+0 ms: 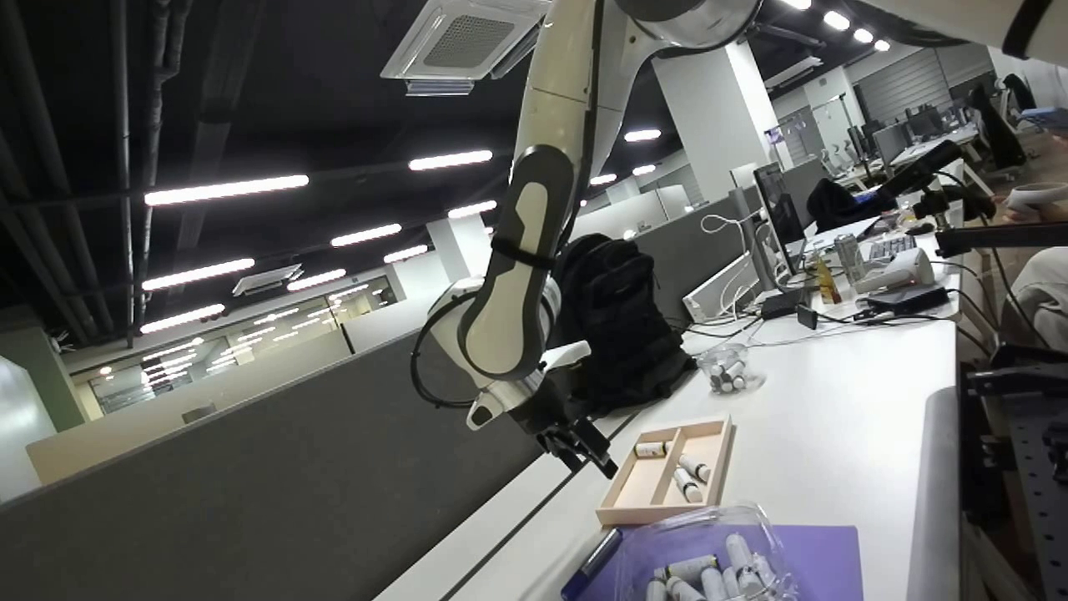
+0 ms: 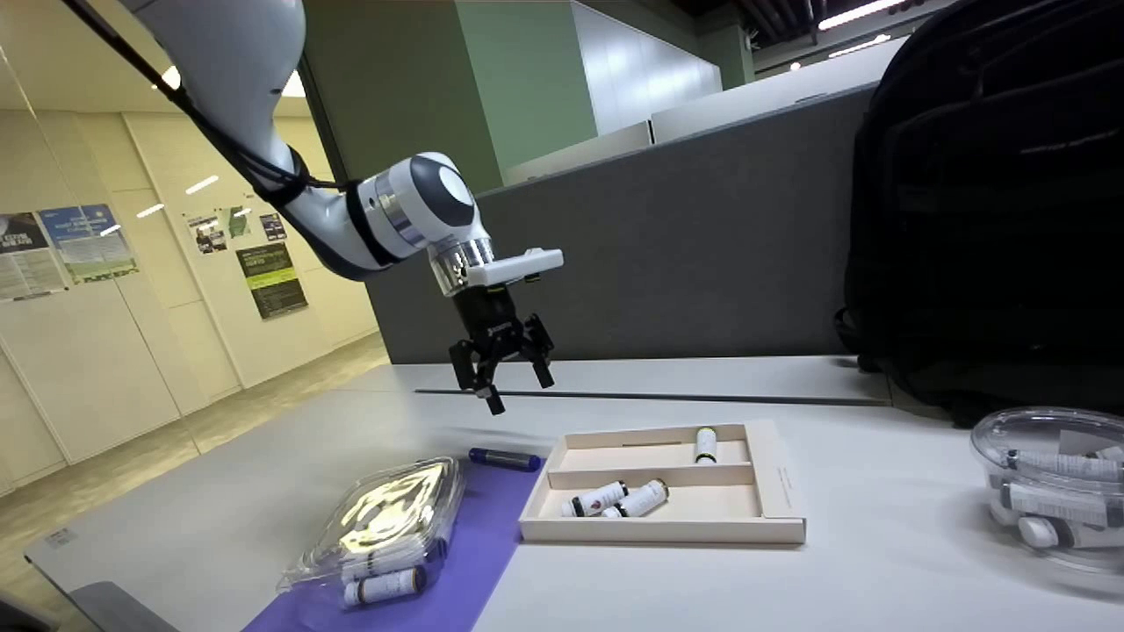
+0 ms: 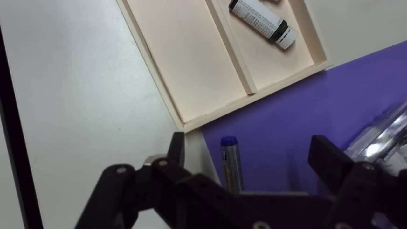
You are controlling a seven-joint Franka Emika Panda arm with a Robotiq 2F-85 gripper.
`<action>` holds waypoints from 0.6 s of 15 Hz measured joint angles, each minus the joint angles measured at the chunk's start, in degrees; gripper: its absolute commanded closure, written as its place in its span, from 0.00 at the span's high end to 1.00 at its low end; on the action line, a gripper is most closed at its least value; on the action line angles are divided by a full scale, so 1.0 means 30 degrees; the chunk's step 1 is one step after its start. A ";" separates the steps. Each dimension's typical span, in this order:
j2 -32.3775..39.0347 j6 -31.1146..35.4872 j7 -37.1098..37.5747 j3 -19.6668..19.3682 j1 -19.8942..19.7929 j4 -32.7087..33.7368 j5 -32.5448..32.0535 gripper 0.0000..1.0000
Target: Put the blue marker on the tray
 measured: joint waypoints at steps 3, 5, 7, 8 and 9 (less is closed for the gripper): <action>0.0097 0.0224 0.0103 0.0021 0.0072 -0.0067 -0.0266 1.00; 0.0401 0.1032 0.0599 0.0023 0.0318 -0.0205 -0.0582 1.00; 0.0933 0.1808 0.0987 0.0064 0.0611 -0.0234 -0.0645 1.00; 0.1228 0.2178 0.1109 0.0097 0.0751 -0.0233 -0.0692 1.00; 0.1496 0.2454 0.1200 0.0128 0.0864 -0.0232 -0.0725 1.00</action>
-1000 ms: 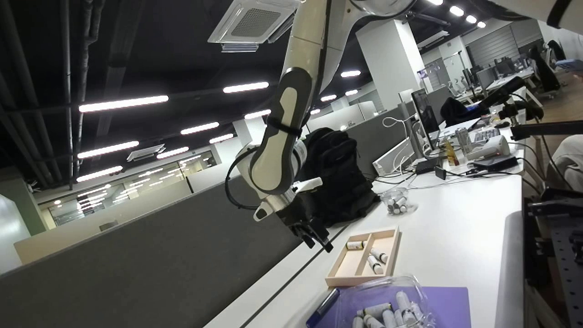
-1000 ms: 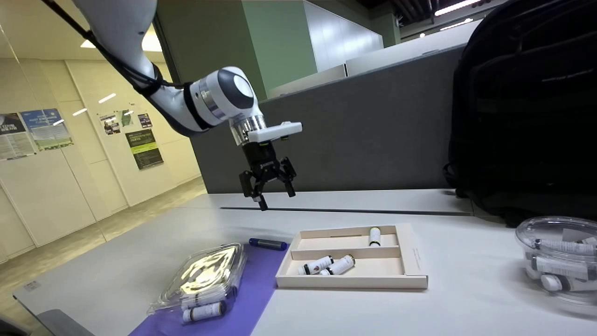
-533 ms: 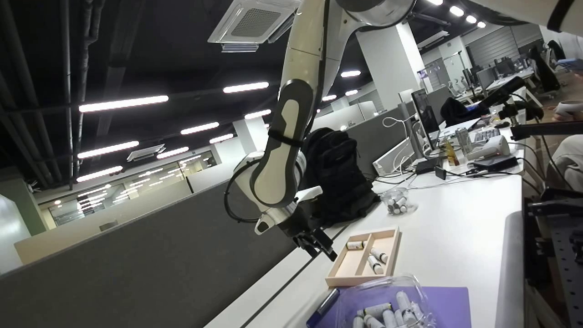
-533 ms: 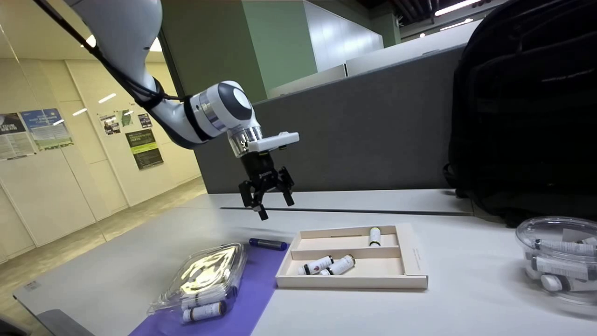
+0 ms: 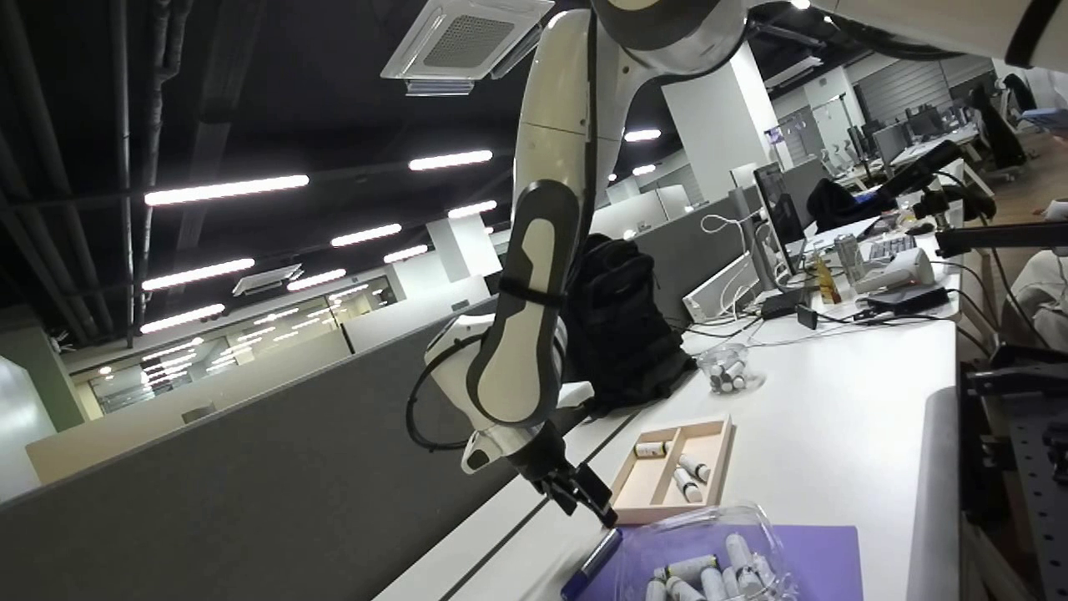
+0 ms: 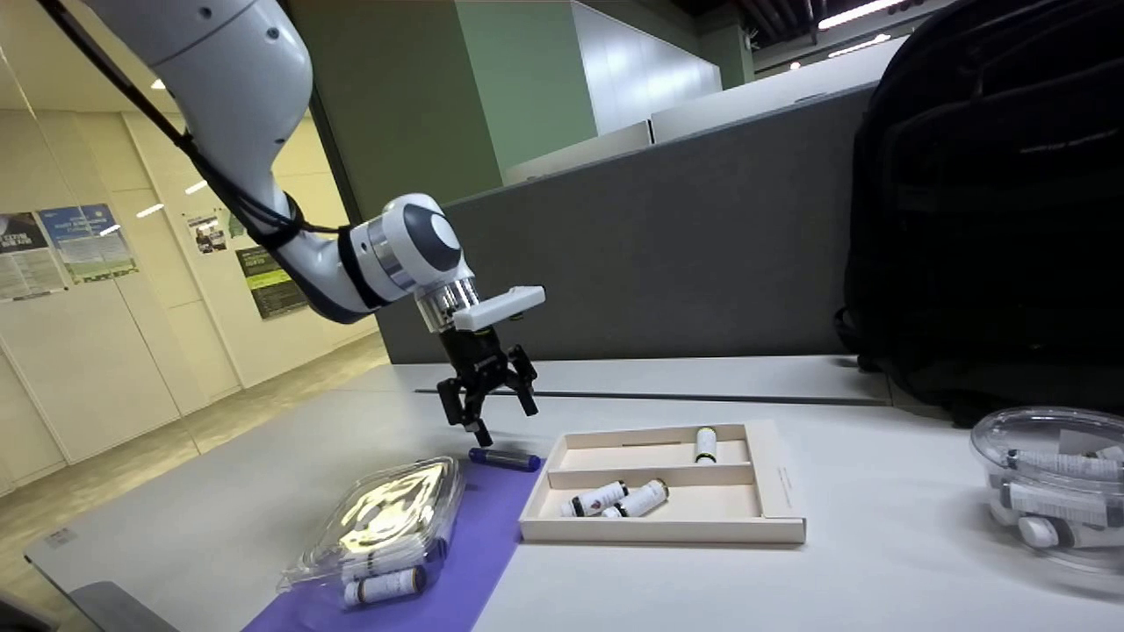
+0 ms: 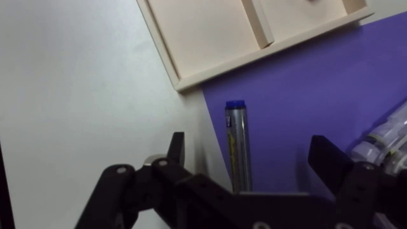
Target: Put the blue marker on the tray
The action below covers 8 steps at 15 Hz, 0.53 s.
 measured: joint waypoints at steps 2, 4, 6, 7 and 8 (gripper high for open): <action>0.0494 0.0352 0.0099 0.0078 0.0147 0.0010 -0.0004 1.00; 0.0869 0.0561 0.0109 0.0178 0.0175 0.0024 0.0001 0.73; 0.1104 0.0717 0.0109 0.0286 0.0151 0.0027 0.0030 0.58; 0.1174 0.0790 0.0109 0.0321 0.0144 0.0028 0.0037 0.51; 0.1221 0.0887 0.0109 0.0353 0.0133 0.0028 0.0045 0.43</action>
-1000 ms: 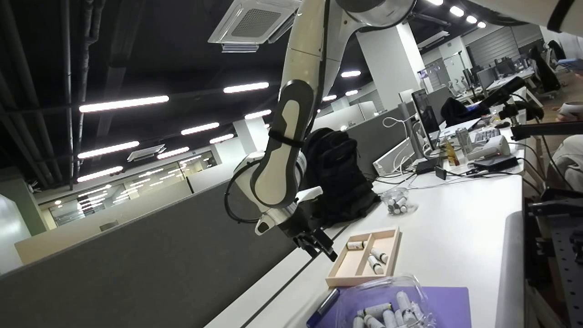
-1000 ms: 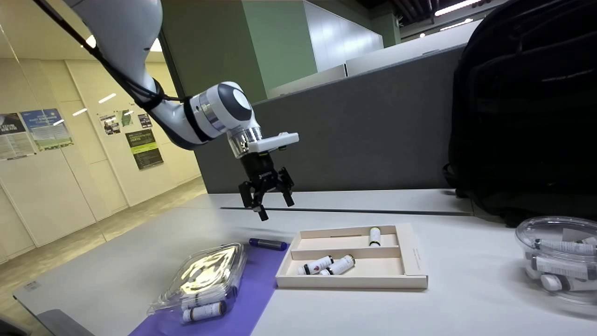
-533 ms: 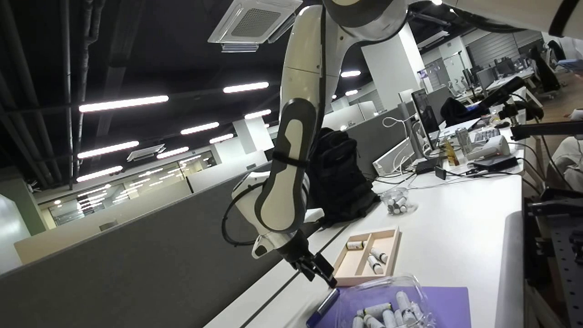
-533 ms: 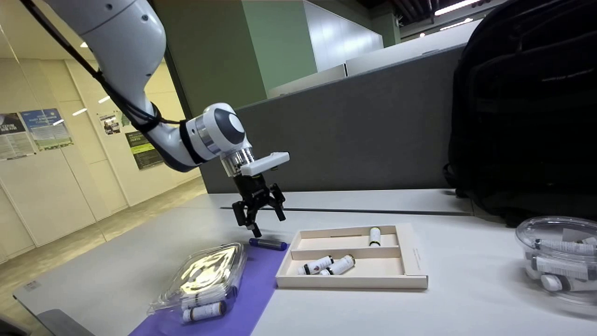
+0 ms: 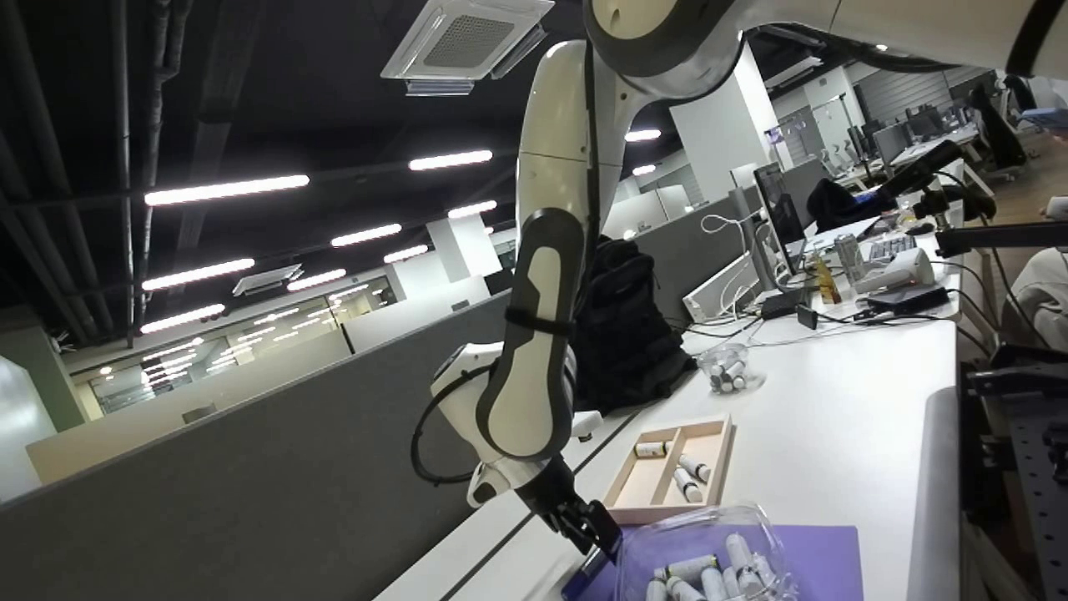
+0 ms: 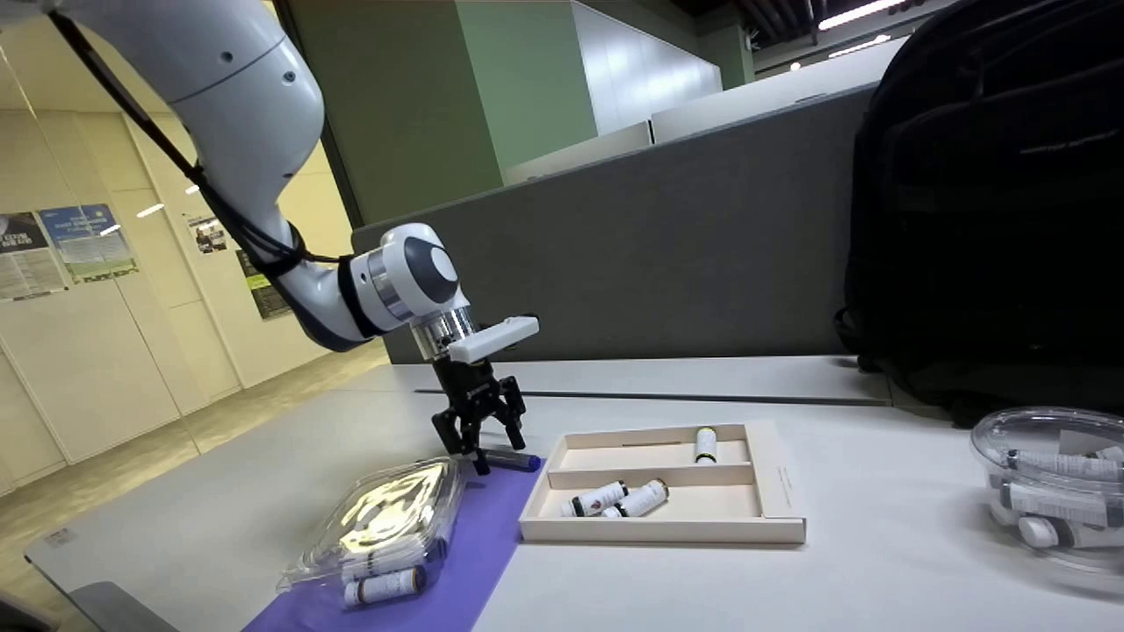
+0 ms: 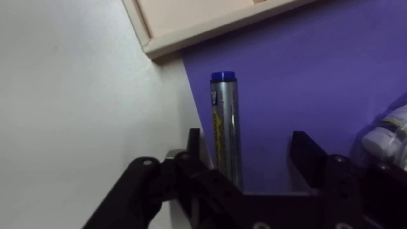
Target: Put the blue marker on the tray
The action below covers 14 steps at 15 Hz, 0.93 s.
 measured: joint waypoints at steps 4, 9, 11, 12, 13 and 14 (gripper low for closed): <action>0.0036 0.0411 -0.0003 0.0189 -0.0100 -0.0008 0.0035 0.17; -0.0019 0.1141 -0.0001 0.0241 -0.0176 -0.0087 0.0134 0.05; -0.0215 0.1585 -0.0001 0.0315 -0.0388 -0.0331 0.0325 0.05; -0.0451 0.1906 -0.0001 0.0368 -0.0553 -0.0592 0.0507 0.05; -0.0785 0.2325 0.0001 0.0411 -0.0745 -0.0951 0.0650 0.05; -0.1223 0.2769 0.0009 0.0435 -0.0950 -0.1399 0.0794 0.05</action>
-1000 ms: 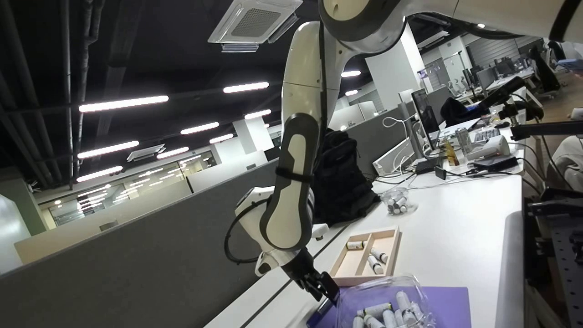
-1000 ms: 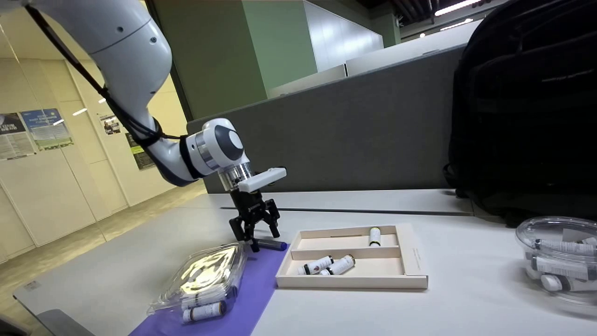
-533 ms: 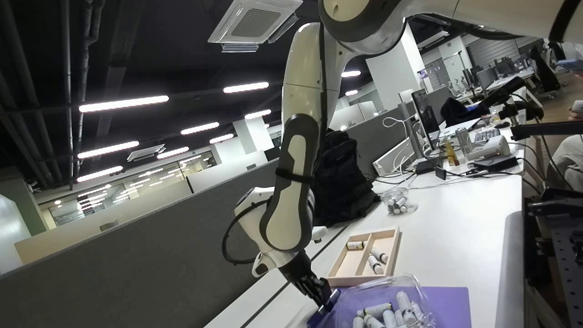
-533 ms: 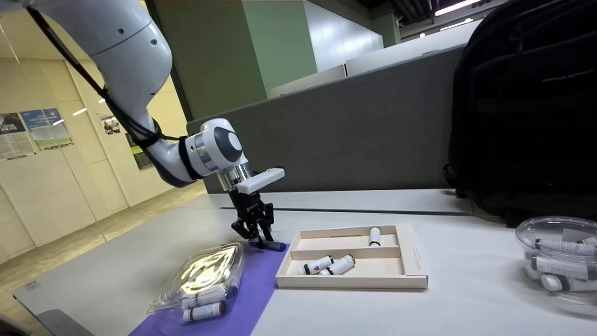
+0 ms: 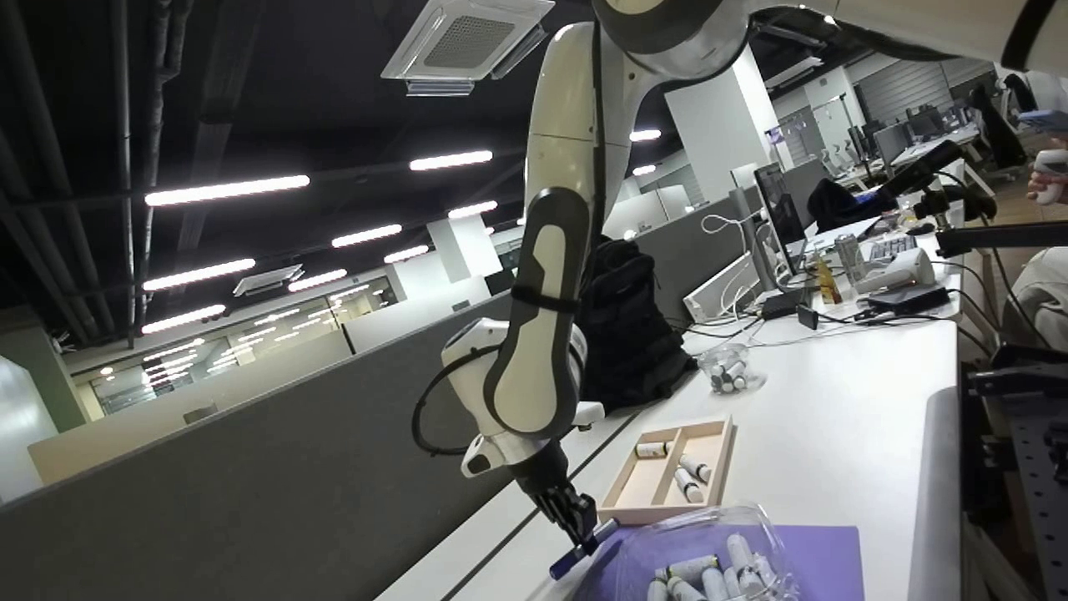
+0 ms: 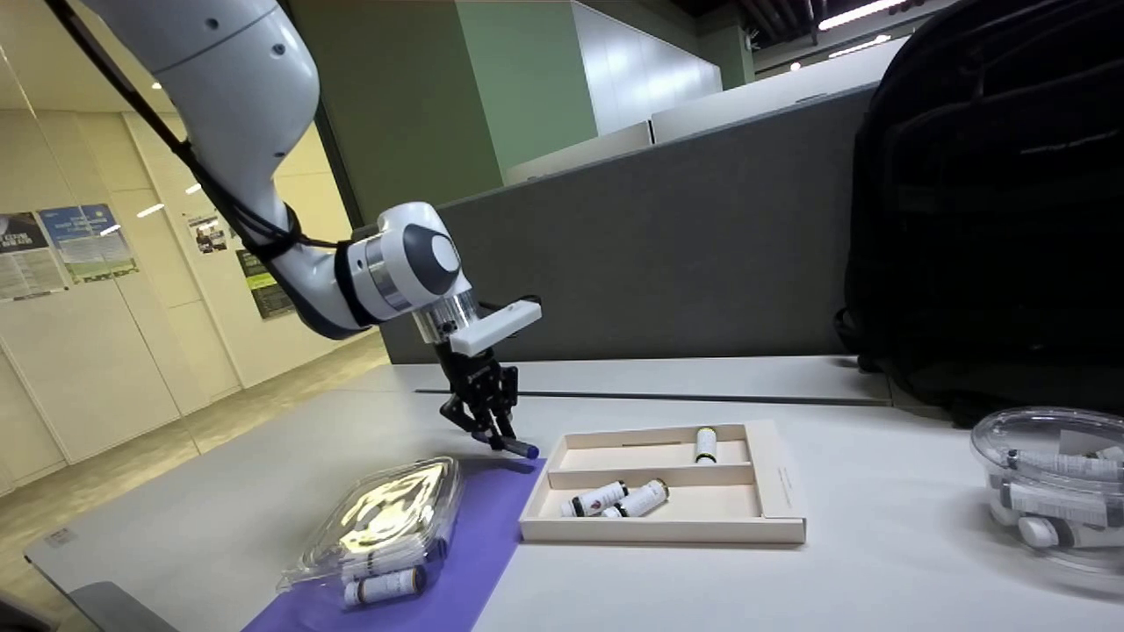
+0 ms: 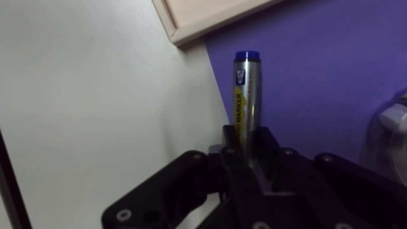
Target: Put the blue marker on the tray
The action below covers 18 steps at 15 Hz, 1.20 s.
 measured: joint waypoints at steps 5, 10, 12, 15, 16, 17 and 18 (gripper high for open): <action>-0.2955 0.1506 0.0072 -0.0124 -0.1016 -0.2801 0.0237 0.05; -0.4491 0.1654 0.0055 -0.0607 -0.1819 -0.4288 0.0483 0.05; -0.4389 0.1653 0.0045 -0.0671 -0.2272 -0.4321 0.0863 0.05; -0.3953 0.1652 0.0020 -0.0809 -0.2868 -0.4345 0.1320 0.05; -0.3751 0.1654 -0.0001 -0.0807 -0.3045 -0.4352 0.1490 0.05; -0.3521 0.1662 -0.0037 -0.0798 -0.3183 -0.4360 0.1680 0.05; -0.3293 0.1700 -0.0051 -0.0780 -0.3287 -0.4367 0.1829 0.05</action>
